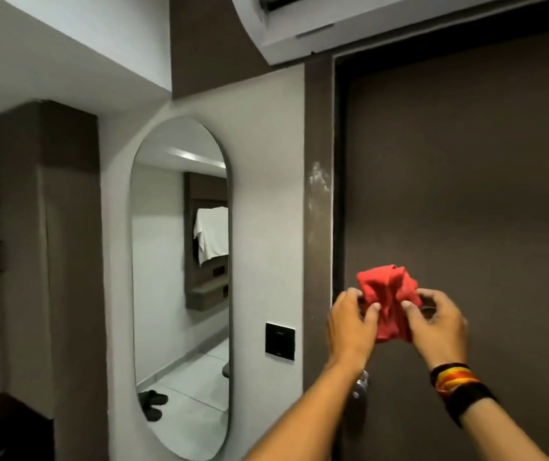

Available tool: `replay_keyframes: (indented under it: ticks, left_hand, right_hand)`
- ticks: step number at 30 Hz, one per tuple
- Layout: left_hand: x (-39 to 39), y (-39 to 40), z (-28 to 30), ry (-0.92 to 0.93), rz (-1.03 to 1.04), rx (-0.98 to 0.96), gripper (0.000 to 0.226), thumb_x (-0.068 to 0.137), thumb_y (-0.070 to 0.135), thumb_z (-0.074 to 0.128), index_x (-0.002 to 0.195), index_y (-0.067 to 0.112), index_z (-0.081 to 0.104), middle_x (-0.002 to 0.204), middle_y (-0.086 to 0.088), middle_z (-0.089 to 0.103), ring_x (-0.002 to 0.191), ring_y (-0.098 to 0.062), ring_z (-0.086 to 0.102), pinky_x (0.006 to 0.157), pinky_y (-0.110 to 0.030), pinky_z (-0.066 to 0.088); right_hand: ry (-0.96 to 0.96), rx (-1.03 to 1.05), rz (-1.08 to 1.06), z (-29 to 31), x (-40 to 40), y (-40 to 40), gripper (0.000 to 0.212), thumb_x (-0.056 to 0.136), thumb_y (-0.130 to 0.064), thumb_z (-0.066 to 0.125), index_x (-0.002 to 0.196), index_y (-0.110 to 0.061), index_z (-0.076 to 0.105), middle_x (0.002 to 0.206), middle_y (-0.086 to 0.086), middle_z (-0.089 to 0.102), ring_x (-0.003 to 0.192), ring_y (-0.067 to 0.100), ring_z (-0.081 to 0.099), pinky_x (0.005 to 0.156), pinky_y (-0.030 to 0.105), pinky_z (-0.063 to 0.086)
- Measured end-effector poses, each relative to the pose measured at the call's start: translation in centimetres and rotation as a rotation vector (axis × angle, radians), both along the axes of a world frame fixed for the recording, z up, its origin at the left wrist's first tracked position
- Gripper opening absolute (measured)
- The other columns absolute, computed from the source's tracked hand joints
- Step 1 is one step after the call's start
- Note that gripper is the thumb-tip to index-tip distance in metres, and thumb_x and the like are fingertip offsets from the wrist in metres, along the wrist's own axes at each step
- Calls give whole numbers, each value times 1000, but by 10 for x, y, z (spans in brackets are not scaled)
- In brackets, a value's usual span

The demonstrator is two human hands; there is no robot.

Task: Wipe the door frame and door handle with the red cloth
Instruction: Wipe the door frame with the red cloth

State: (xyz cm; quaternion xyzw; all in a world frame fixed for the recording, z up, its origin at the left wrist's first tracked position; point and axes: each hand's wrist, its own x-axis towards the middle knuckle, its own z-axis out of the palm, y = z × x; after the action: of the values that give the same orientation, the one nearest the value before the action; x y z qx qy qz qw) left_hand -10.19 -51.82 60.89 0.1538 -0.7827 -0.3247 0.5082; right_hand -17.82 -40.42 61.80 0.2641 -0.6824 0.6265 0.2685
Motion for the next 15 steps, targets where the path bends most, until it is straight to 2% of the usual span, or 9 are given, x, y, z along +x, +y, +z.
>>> replay_keyframes:
  ticks: [4, 7, 11, 15]
  left_hand:
    - [27, -70, -6, -122, 83, 57, 18, 87, 38, 73, 95, 23, 67, 96, 0, 75, 92, -21, 71, 81, -37, 57]
    - [35, -108, -23, -226, 84, 121, 21, 83, 41, 76, 94, 24, 69, 94, 6, 76, 85, -17, 73, 79, -40, 62]
    - [28, -145, -62, -332, 89, 154, 25, 77, 44, 81, 84, 23, 69, 83, 7, 76, 78, -13, 73, 76, -40, 64]
    - [14, -174, -100, -401, 60, 187, 21, 78, 41, 84, 84, 25, 72, 82, 9, 77, 78, -6, 74, 77, -35, 65]
  right_hand:
    - [-19, 19, 109, -15, 17, -66, 19, 79, -7, 76, 94, -15, 70, 91, 9, 71, 78, 26, 65, 75, 28, 45]
    - [-64, 31, 136, -42, 20, -99, 20, 78, -6, 76, 91, -19, 69, 89, 5, 68, 77, 25, 65, 72, 33, 50]
    - [-117, 79, 112, -89, 12, -130, 20, 79, -6, 75, 90, -21, 67, 87, 1, 65, 74, 20, 64, 71, 40, 55]
    - [-166, 134, 55, -131, 3, -156, 17, 81, -11, 76, 89, -22, 67, 87, -4, 63, 74, 16, 63, 67, 37, 54]
